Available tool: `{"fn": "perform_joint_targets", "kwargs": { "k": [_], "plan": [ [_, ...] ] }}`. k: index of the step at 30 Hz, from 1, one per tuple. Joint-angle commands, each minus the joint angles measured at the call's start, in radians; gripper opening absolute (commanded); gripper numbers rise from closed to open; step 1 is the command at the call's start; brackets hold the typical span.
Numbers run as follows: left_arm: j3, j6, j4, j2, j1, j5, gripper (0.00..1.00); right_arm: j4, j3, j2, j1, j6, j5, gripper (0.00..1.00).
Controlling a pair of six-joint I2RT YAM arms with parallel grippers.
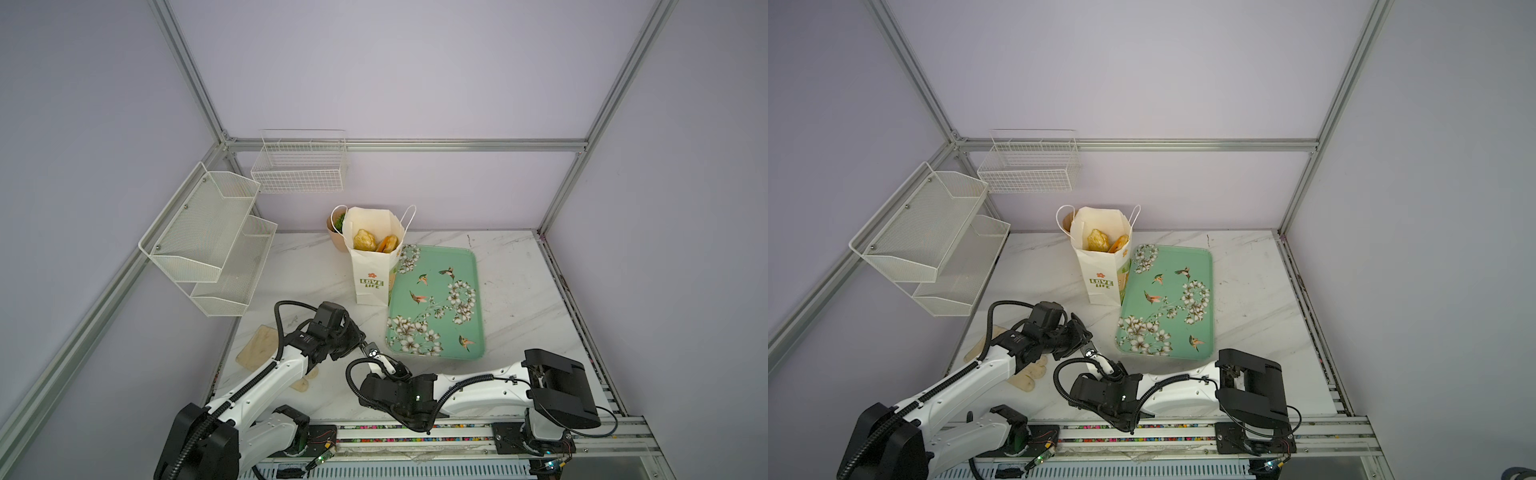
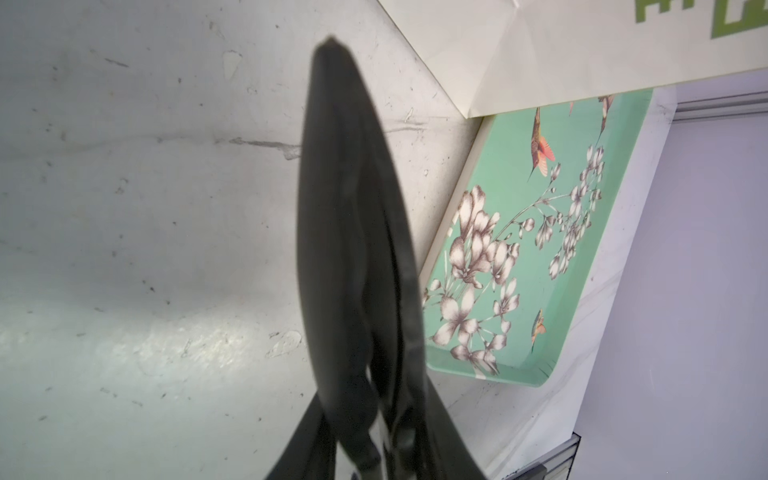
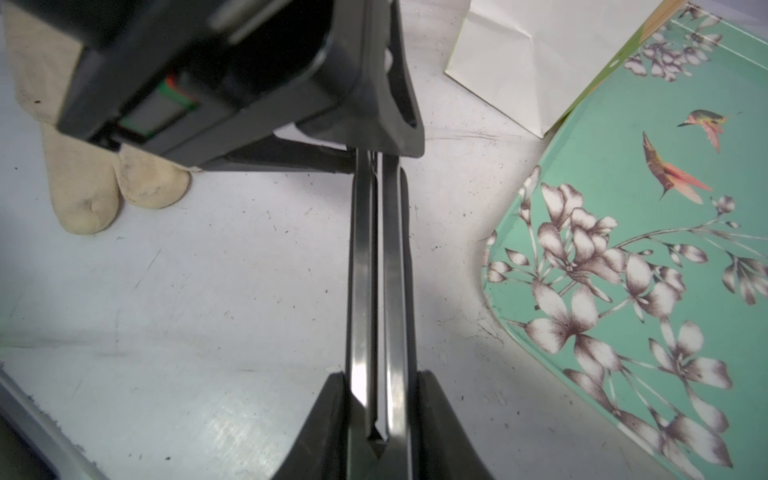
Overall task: Take the fake bread out of the paper bag
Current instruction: 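Grasp the tongs with the right gripper and lift them toward the left gripper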
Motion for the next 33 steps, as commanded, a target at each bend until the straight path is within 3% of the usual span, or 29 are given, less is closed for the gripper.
{"fn": "perform_joint_targets", "kwargs": {
  "k": [1, 6, 11, 14, 21, 27, 33],
  "plan": [
    [-0.006, 0.020, 0.032, -0.016, -0.005, -0.025, 0.19, 0.031, 0.020, -0.021, 0.005, -0.039, 0.050, 0.04],
    [0.028, 0.061, 0.033, -0.024, -0.005, -0.039, 0.06, 0.047, 0.031, -0.028, 0.005, -0.072, 0.064, 0.14],
    [0.036, 0.126, 0.059, -0.069, -0.005, -0.073, 0.00, 0.085, 0.021, -0.096, -0.002, -0.120, 0.028, 0.44],
    [0.022, 0.177, 0.086, -0.115, -0.005, -0.087, 0.00, 0.115, 0.000, -0.179, -0.027, -0.159, -0.054, 0.55],
    [0.025, 0.402, 0.088, -0.215, -0.005, -0.060, 0.00, 0.116, -0.026, -0.389, -0.129, -0.168, -0.231, 0.62],
    [0.024, 0.631, 0.151, -0.310, -0.005, 0.078, 0.00, 0.115, -0.022, -0.542, -0.317, -0.134, -0.435, 0.69],
    [0.044, 0.820, 0.219, -0.349, -0.005, 0.258, 0.00, 0.114, 0.044, -0.522, -0.434, -0.150, -0.663, 0.71]
  ]
}}
